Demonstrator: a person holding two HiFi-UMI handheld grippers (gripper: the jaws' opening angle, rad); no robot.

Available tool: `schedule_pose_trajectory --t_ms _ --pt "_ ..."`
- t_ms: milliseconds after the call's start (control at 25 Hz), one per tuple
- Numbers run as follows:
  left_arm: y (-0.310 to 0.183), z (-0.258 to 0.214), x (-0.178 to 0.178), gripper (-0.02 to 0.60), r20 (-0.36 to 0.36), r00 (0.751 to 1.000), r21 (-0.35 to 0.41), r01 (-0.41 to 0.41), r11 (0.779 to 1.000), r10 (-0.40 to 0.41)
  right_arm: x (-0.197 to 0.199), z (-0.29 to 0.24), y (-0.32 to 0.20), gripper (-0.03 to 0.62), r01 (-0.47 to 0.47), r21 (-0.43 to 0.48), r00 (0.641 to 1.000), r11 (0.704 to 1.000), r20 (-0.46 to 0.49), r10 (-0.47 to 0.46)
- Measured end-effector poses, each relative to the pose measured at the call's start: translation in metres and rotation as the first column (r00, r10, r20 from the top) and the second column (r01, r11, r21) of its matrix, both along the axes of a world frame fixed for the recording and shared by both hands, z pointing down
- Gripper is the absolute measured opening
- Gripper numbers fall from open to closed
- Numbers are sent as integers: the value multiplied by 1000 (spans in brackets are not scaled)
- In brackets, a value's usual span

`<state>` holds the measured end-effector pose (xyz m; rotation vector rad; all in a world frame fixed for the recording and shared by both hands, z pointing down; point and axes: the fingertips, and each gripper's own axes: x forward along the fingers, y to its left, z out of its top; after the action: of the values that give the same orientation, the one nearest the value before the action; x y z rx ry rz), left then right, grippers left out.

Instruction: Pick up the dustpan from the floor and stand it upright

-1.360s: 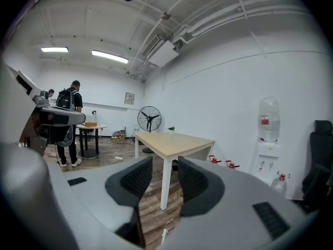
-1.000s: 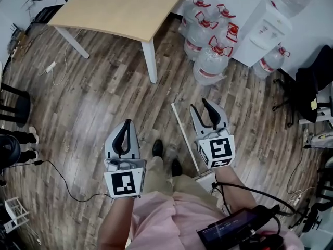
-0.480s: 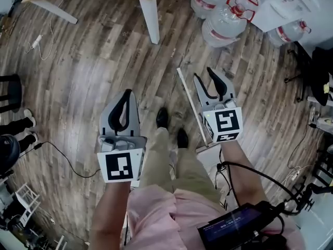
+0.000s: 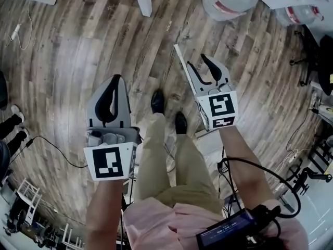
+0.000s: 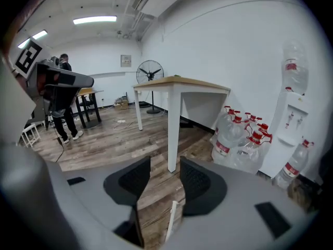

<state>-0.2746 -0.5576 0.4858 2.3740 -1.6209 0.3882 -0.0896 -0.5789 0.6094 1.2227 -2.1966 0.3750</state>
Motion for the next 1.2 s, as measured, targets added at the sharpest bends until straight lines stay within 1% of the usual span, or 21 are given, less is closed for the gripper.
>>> schedule_pose_trajectory --t_ms 160,360,480,800,1040,1200 --pt "-9 46 -1 12 -14 1000 -20 -10 1000 10 -4 60 -10 179 -2 -40 1000 999 -30 1" --pt "-21 95 -3 12 -11 1000 -29 -9 1000 9 -4 125 -16 181 2 -81 999 997 -48 -6" --pt "-29 127 -4 12 1 1000 -13 -12 1000 12 -1 164 -19 183 8 -105 998 994 -64 -14" --pt "-38 211 2 12 -7 1000 -41 -25 999 25 4 263 -27 184 3 -136 995 991 -94 -15" --pt "-40 248 -2 12 -22 1000 -42 -18 999 17 6 322 -27 184 0 -174 992 985 -127 -22" --pt "-40 266 -2 12 -27 999 -47 -19 999 18 10 353 -25 197 -6 -199 990 980 -140 -22"
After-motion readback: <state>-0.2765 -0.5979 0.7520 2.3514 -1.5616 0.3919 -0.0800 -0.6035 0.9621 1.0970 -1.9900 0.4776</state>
